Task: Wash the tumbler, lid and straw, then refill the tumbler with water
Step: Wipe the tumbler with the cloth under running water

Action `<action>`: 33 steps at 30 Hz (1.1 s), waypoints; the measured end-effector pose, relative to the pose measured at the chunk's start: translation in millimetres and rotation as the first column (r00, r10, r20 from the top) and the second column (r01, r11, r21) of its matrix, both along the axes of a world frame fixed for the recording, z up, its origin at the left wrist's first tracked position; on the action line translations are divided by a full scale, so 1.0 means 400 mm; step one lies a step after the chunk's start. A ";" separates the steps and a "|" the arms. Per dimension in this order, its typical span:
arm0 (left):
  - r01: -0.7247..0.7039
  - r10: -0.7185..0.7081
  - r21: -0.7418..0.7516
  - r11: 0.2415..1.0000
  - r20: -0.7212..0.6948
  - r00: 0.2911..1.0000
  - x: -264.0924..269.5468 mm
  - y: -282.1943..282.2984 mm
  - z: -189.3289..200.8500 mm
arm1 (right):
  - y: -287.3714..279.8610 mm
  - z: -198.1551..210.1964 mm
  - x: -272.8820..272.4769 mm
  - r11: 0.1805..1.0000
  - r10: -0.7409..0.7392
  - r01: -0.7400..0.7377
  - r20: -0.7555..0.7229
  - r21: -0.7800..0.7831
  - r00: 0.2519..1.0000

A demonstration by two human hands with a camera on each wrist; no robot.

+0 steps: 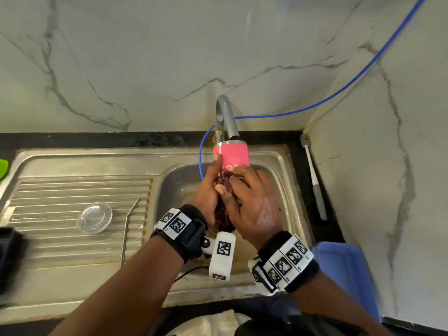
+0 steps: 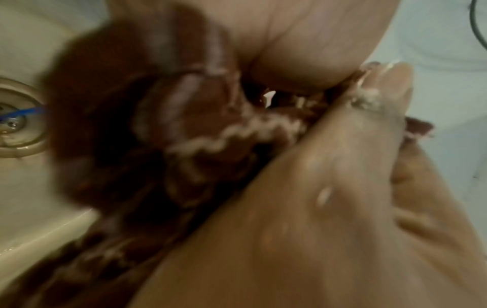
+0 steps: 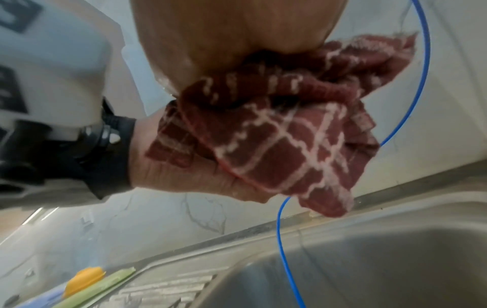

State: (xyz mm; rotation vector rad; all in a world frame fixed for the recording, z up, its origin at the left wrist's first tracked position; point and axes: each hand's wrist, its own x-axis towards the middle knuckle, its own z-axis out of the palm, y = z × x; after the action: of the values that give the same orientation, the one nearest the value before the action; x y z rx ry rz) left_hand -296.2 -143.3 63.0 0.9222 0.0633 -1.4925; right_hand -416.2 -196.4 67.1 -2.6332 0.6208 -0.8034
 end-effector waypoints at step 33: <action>-0.026 0.024 0.003 1.000 0.272 0.962 -0.009 0.019 -0.038 | -0.157 0.021 0.055 0.981 0.060 -0.071 0.066 0.181 0.996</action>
State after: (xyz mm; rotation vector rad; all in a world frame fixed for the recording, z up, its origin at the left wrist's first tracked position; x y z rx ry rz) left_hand -299.9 -135.9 47.7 1.1197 -0.1208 -1.3310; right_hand -394.1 -259.1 75.4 -2.4407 0.5600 -0.7647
